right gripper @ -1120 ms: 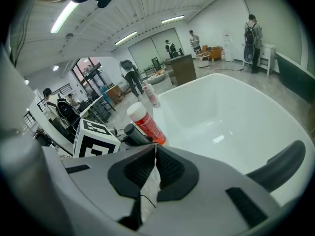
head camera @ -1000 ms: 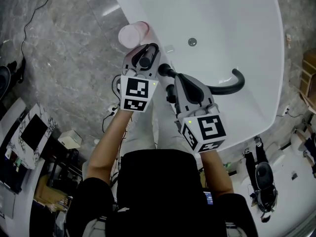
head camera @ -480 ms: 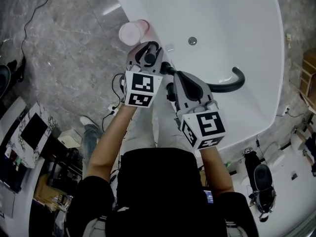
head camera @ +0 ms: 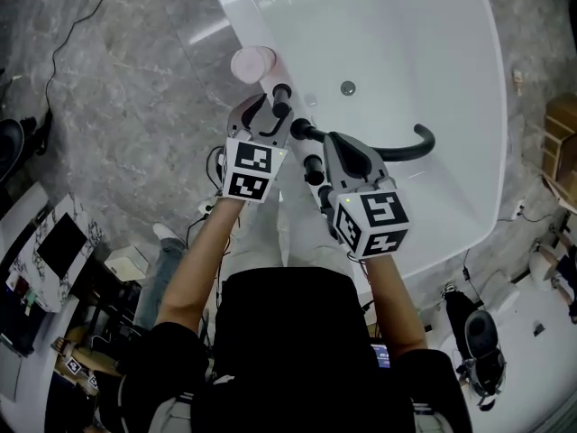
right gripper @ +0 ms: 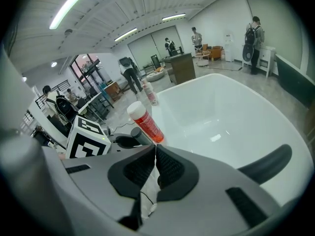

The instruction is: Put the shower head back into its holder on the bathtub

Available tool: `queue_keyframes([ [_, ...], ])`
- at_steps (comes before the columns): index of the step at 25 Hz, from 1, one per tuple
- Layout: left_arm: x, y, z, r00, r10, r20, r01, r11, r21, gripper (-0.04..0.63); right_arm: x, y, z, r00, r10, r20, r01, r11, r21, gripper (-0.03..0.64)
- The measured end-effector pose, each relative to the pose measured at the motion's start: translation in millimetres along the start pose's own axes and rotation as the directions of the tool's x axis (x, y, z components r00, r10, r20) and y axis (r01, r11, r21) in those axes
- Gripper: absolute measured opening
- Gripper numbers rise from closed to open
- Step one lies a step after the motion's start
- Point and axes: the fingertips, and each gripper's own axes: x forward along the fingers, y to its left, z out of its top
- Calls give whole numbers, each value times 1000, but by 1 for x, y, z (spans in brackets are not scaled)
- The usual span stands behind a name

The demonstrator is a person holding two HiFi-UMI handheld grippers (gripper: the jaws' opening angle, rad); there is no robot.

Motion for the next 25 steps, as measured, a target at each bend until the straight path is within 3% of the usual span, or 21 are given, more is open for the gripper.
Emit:
queue_keyframes([
  [8, -57, 4, 19, 999, -13, 45, 14, 1000, -13, 206, -21, 23, 29, 998, -16, 54, 20, 997, -69, 25],
  [12, -96, 7, 36, 995, 7, 99, -6, 1000, -7, 115, -41, 40, 49, 993, -31, 118, 46, 991, -128, 25],
  [17, -145, 3, 58, 985, 28, 171, -30, 1000, 8, 77, -68, 62, 70, 982, -32, 185, 65, 983, -171, 25],
  [21, -184, -8, 73, 977, 4, 212, -8, 1000, 18, 51, -96, 80, 79, 973, -40, 227, 86, 977, -196, 25],
  [25, -224, -14, 96, 957, -10, 291, -1, 999, 36, 25, -120, 103, 97, 953, -49, 299, 132, 955, -266, 25],
])
